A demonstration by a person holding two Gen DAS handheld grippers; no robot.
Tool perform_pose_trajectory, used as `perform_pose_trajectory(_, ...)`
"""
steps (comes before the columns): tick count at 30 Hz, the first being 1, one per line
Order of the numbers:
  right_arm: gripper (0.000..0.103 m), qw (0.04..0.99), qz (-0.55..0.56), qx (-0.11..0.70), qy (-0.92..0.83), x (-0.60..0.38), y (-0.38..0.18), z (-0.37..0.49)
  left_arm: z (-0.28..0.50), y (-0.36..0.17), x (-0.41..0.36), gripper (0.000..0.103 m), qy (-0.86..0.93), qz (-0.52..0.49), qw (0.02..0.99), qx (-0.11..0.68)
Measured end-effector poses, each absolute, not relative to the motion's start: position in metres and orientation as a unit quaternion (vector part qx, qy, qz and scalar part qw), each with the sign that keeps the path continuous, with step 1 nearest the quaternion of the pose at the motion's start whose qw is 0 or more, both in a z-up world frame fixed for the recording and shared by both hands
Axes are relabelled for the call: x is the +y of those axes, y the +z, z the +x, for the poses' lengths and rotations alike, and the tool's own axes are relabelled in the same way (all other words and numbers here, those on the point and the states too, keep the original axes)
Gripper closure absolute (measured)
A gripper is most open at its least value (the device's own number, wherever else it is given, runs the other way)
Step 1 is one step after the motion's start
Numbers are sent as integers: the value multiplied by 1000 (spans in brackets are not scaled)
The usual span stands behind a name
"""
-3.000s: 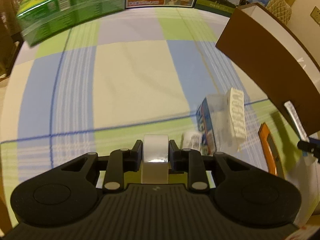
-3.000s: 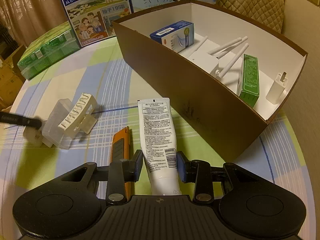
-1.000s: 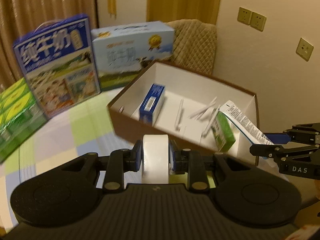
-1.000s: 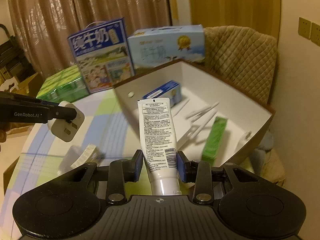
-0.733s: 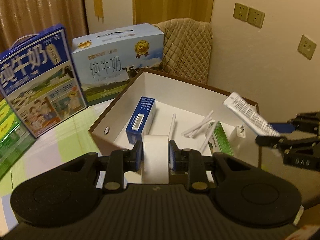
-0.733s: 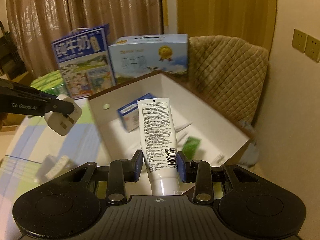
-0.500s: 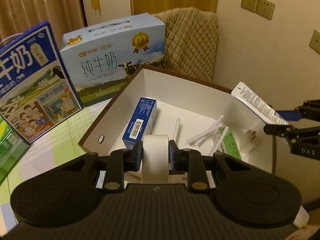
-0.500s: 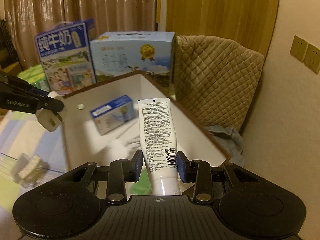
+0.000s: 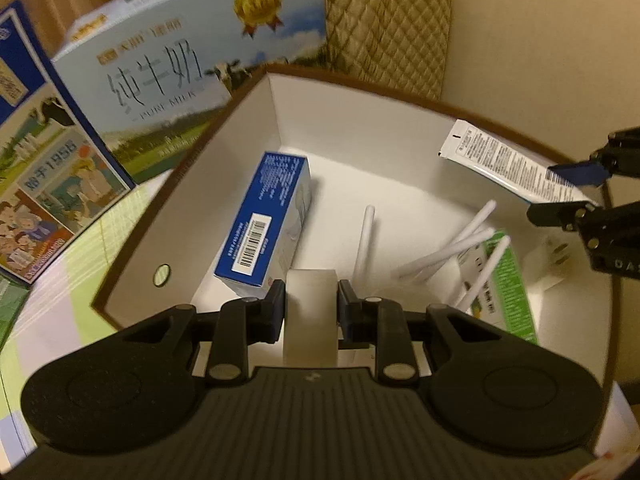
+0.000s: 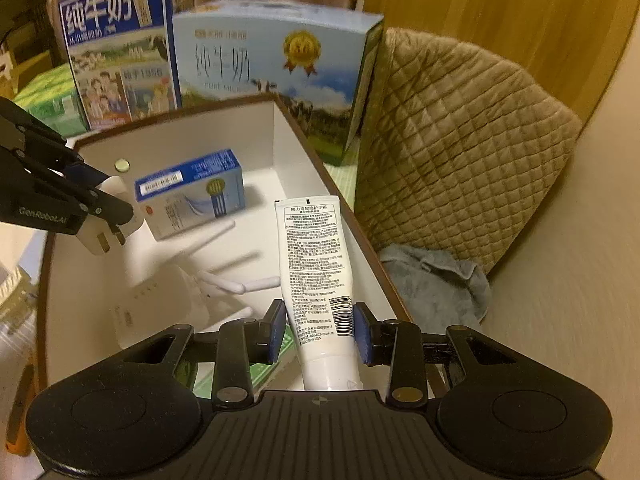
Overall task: Organize rigid objects
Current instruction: 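Open both tools to drop the plug and tube into the box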
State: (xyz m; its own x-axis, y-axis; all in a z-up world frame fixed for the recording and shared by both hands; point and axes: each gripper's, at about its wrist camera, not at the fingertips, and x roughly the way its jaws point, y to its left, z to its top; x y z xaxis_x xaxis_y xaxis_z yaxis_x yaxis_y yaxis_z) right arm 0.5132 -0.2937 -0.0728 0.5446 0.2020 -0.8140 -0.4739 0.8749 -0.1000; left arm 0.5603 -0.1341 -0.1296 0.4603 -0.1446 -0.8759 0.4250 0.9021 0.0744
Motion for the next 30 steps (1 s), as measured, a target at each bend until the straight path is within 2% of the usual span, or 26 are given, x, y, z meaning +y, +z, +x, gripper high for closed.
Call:
perform_pose_trajectory(11,70,826,-193,488,205,-289,-101,536,577,-166,-140,80,-157,172,819,524)
perform_pose_trajectory(21,70,821,-199,494,206,-288,-107,541,584,-175,-138,80,-151,177,815,530)
perform_pose_trajectory(30,67,829,-223,476,193,-285,-107,539,576,-171,-133,71,-158,169,814,532)
